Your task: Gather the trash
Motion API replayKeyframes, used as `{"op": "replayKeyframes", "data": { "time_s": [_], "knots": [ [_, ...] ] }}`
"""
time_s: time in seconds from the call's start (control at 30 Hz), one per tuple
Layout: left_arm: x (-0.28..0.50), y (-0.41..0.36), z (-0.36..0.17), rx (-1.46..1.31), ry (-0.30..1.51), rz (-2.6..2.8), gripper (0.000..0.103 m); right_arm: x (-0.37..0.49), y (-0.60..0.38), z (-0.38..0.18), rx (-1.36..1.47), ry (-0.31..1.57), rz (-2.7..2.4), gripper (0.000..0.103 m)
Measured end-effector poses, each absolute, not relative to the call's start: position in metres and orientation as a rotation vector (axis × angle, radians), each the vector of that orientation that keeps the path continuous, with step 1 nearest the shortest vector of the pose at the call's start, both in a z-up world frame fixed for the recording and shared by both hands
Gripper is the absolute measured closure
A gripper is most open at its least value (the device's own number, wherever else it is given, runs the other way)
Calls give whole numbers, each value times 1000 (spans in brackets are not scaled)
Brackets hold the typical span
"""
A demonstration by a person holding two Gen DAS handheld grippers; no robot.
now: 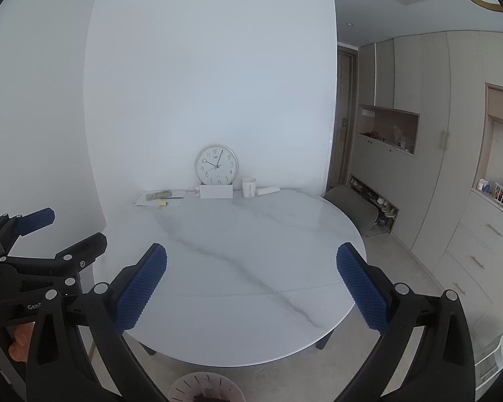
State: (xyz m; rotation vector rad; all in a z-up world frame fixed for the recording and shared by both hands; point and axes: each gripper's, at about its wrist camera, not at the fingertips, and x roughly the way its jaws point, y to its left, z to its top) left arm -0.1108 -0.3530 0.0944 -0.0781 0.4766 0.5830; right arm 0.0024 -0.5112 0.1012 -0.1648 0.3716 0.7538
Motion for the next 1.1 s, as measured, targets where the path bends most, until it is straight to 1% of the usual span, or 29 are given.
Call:
{"op": "replayKeyframes", "data": {
  "time_s": [0.43, 1.1],
  "knots": [
    [-103, -359, 88, -83, 491, 598, 8, 21, -519, 94, -145, 392, 764, 2],
    [-99, -361, 88, -76, 496, 595, 8, 21, -516, 92, -139, 399, 767, 2]
  ]
}}
